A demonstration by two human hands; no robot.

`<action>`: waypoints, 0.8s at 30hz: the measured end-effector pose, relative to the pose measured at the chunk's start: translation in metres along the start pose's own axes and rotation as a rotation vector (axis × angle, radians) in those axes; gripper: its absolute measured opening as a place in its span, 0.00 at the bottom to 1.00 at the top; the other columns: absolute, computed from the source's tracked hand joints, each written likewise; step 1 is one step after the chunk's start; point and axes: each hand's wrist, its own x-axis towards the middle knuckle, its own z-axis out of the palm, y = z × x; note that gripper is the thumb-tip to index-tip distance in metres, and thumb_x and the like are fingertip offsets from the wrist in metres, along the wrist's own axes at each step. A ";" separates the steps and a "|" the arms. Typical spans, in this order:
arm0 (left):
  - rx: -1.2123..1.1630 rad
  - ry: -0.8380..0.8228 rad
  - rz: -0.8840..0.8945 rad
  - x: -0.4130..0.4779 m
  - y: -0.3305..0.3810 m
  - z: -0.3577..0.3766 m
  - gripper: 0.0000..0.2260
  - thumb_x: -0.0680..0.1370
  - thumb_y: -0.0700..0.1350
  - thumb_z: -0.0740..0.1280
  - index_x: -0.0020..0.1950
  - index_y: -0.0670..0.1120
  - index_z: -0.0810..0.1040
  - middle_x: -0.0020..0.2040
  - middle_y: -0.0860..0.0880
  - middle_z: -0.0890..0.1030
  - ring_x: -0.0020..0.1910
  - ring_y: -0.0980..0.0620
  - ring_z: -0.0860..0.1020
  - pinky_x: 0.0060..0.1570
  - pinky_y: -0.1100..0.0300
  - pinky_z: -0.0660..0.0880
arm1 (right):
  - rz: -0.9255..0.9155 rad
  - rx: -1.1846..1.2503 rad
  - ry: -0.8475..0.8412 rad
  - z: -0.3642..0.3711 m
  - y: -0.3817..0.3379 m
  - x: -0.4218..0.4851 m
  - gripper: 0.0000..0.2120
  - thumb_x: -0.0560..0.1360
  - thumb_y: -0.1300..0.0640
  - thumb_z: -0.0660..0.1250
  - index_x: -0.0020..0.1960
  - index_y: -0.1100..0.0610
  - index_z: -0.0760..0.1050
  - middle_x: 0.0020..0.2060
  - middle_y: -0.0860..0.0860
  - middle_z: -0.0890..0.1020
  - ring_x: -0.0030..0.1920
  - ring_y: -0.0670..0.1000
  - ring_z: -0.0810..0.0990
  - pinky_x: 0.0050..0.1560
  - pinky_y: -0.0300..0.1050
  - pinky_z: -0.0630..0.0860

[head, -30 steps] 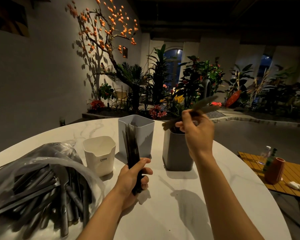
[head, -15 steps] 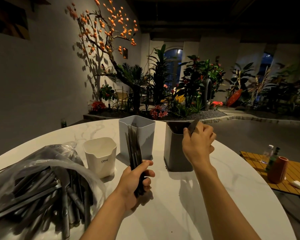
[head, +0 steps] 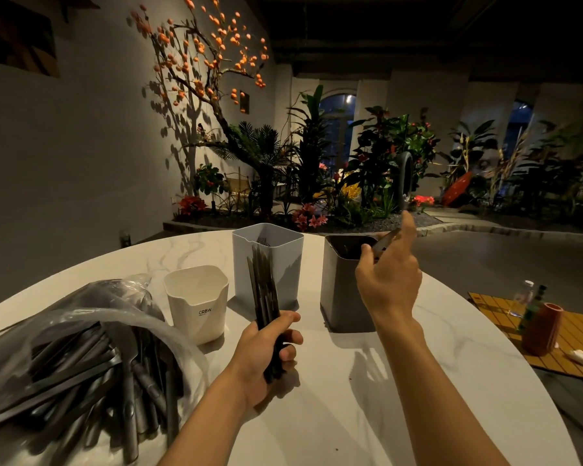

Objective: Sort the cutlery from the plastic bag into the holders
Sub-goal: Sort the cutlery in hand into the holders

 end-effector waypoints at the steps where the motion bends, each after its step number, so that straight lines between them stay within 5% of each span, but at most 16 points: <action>1: 0.003 -0.001 0.000 0.000 0.000 0.000 0.11 0.82 0.46 0.67 0.60 0.40 0.78 0.37 0.43 0.79 0.27 0.53 0.71 0.27 0.62 0.70 | 0.034 -0.039 -0.033 0.001 0.000 0.000 0.39 0.78 0.54 0.71 0.80 0.50 0.49 0.48 0.55 0.83 0.45 0.58 0.83 0.52 0.62 0.81; 5: 0.010 0.000 -0.003 0.001 0.000 -0.001 0.12 0.82 0.46 0.67 0.61 0.39 0.77 0.37 0.43 0.79 0.27 0.53 0.71 0.27 0.61 0.71 | 0.054 -0.089 -0.037 -0.002 0.002 0.002 0.39 0.78 0.49 0.71 0.80 0.52 0.52 0.63 0.57 0.78 0.61 0.61 0.76 0.57 0.63 0.76; 9: 0.005 -0.012 0.000 -0.001 0.001 -0.002 0.12 0.82 0.45 0.67 0.61 0.39 0.77 0.37 0.43 0.79 0.27 0.53 0.71 0.27 0.61 0.71 | 0.004 -0.002 0.028 -0.014 -0.006 0.009 0.36 0.78 0.50 0.71 0.79 0.57 0.56 0.70 0.59 0.71 0.65 0.61 0.74 0.59 0.56 0.74; 12: 0.019 -0.004 -0.006 -0.002 0.001 -0.002 0.12 0.82 0.46 0.67 0.62 0.39 0.77 0.37 0.43 0.79 0.27 0.53 0.71 0.27 0.61 0.71 | -0.021 0.082 0.071 -0.015 -0.012 0.011 0.32 0.79 0.51 0.70 0.77 0.57 0.60 0.63 0.59 0.73 0.56 0.55 0.76 0.50 0.46 0.74; 15: 0.018 -0.026 -0.016 -0.002 0.003 -0.002 0.13 0.82 0.46 0.67 0.62 0.39 0.77 0.34 0.44 0.76 0.26 0.54 0.68 0.26 0.61 0.68 | -0.195 0.170 0.119 -0.012 -0.020 0.008 0.15 0.79 0.55 0.68 0.63 0.59 0.71 0.49 0.54 0.76 0.43 0.47 0.74 0.41 0.34 0.72; 17: 0.006 -0.068 -0.032 -0.002 0.004 -0.003 0.12 0.83 0.46 0.64 0.62 0.39 0.76 0.32 0.46 0.72 0.25 0.54 0.66 0.25 0.62 0.66 | -0.232 0.213 -0.033 -0.007 -0.026 0.003 0.07 0.79 0.54 0.69 0.51 0.57 0.74 0.41 0.47 0.78 0.38 0.45 0.76 0.38 0.36 0.75; 19: -0.026 -0.099 -0.052 -0.002 0.004 -0.004 0.12 0.82 0.45 0.59 0.60 0.39 0.76 0.31 0.47 0.69 0.25 0.55 0.64 0.26 0.62 0.62 | -0.173 0.165 -0.376 0.002 -0.032 -0.004 0.12 0.78 0.46 0.70 0.47 0.55 0.75 0.38 0.47 0.79 0.39 0.46 0.79 0.39 0.42 0.79; 21: -0.057 -0.117 -0.056 -0.002 0.004 -0.005 0.12 0.80 0.43 0.58 0.58 0.40 0.76 0.31 0.47 0.67 0.25 0.54 0.63 0.27 0.62 0.61 | -0.069 0.043 -0.718 0.012 -0.037 -0.019 0.20 0.74 0.37 0.70 0.49 0.54 0.77 0.41 0.51 0.81 0.43 0.50 0.81 0.46 0.49 0.83; 24: -0.001 -0.155 -0.051 -0.006 0.004 -0.004 0.08 0.75 0.44 0.59 0.43 0.40 0.73 0.32 0.47 0.67 0.26 0.54 0.62 0.29 0.60 0.62 | 0.143 0.137 -0.987 0.027 -0.040 -0.045 0.30 0.70 0.33 0.72 0.55 0.59 0.78 0.51 0.61 0.82 0.52 0.58 0.83 0.55 0.57 0.82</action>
